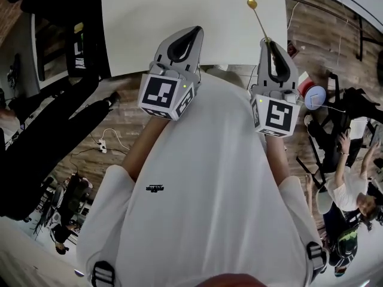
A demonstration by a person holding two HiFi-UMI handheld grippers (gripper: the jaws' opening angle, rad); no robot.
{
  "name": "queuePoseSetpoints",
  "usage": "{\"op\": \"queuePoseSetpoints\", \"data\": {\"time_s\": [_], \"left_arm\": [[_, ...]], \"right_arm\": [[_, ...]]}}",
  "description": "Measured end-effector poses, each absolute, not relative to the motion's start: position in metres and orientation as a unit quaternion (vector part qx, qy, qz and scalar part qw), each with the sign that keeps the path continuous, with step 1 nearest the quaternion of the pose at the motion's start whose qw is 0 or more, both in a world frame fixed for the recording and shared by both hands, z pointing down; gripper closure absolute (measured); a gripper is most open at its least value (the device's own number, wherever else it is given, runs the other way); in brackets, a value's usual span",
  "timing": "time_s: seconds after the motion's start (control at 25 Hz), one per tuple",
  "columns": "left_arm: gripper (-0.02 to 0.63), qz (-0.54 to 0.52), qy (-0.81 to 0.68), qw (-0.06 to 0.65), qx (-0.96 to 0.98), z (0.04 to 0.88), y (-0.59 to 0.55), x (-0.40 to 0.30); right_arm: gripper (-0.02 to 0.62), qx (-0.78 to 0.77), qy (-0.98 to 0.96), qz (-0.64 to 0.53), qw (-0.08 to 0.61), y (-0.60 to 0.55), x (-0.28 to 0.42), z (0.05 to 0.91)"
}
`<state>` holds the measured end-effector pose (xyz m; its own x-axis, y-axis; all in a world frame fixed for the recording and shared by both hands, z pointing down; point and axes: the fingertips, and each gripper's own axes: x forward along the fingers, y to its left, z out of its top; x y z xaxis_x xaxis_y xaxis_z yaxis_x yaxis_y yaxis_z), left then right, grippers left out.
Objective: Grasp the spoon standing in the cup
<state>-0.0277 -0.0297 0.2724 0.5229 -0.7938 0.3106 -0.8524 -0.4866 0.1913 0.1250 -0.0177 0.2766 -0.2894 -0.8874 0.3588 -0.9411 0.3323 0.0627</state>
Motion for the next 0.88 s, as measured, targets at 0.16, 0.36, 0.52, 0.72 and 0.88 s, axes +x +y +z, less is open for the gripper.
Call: {"op": "queuePoseSetpoints", "data": {"time_s": [0.16, 0.36, 0.52, 0.72, 0.88], "left_arm": [[0.611, 0.09, -0.478, 0.156, 0.86, 0.269, -0.025, -0.021], [0.611, 0.091, -0.475, 0.152, 0.862, 0.267, -0.024, -0.01], [0.611, 0.092, -0.473, 0.15, 0.863, 0.265, -0.022, -0.004], [0.611, 0.093, -0.47, 0.145, 0.866, 0.263, -0.02, 0.001], [0.611, 0.091, -0.47, 0.141, 0.866, 0.26, -0.018, 0.004]], "right_arm": [[0.555, 0.572, -0.8, 0.079, 0.162, -0.011, 0.13, 0.274], [0.555, 0.57, -0.804, 0.079, 0.149, -0.013, 0.138, 0.27], [0.555, 0.559, -0.813, 0.074, 0.146, -0.012, 0.141, 0.265], [0.555, 0.558, -0.814, 0.063, 0.145, -0.011, 0.145, 0.261], [0.555, 0.567, -0.809, 0.059, 0.146, -0.013, 0.15, 0.258]]}}
